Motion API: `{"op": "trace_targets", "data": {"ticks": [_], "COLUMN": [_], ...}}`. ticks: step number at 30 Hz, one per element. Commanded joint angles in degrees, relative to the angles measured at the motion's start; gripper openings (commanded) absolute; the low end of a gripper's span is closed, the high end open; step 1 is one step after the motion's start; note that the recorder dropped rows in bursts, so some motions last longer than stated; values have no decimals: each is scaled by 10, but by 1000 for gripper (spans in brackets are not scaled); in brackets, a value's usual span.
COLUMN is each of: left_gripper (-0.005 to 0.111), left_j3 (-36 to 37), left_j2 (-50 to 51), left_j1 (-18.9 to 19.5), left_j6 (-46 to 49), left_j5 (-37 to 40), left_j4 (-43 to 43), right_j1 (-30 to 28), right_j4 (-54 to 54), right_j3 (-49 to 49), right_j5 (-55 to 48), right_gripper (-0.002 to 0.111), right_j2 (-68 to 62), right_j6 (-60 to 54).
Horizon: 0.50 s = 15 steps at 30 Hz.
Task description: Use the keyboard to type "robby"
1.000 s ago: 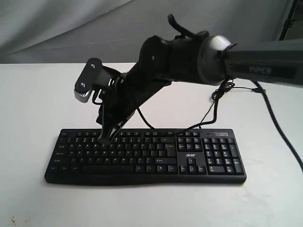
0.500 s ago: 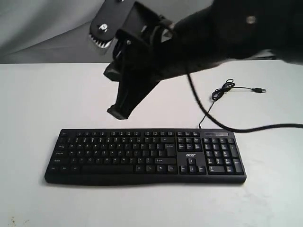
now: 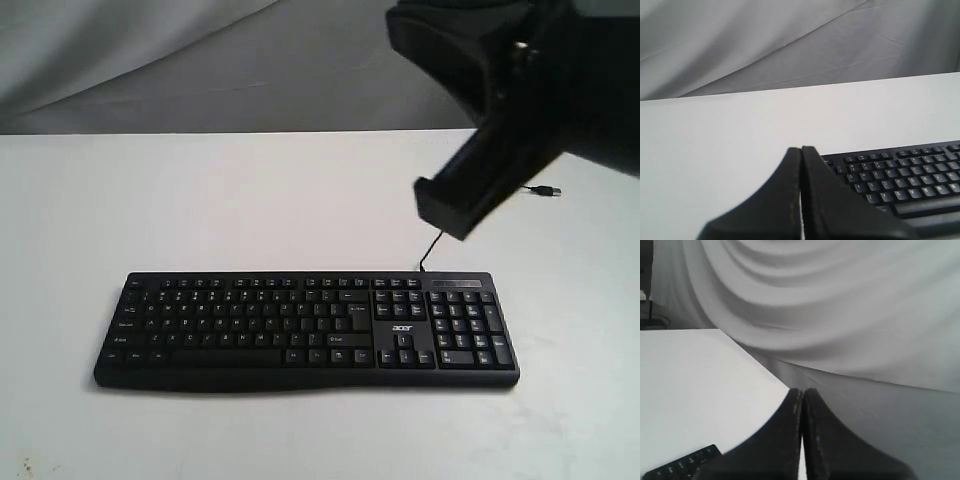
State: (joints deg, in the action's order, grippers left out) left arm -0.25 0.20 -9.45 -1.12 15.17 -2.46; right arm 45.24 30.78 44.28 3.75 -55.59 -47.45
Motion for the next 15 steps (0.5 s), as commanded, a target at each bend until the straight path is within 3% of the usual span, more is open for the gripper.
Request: {"op": "trace_targets", "data": {"ticks": [1, 15], "left_gripper": [0, 0], "left_j3": [2, 2], "left_j2": [-2, -2], "left_j1": [-4, -4], "left_j6": [-2, -2], "left_j5": [-3, -3], "left_j4": [-3, -3], "right_j1": [2, 1], "right_j4": [74, 86], "right_j3": [-52, -68], "right_j5": [12, 75], "right_gripper": [0, 0], "right_j2": [48, 131], "right_j6": [4, -1]}}
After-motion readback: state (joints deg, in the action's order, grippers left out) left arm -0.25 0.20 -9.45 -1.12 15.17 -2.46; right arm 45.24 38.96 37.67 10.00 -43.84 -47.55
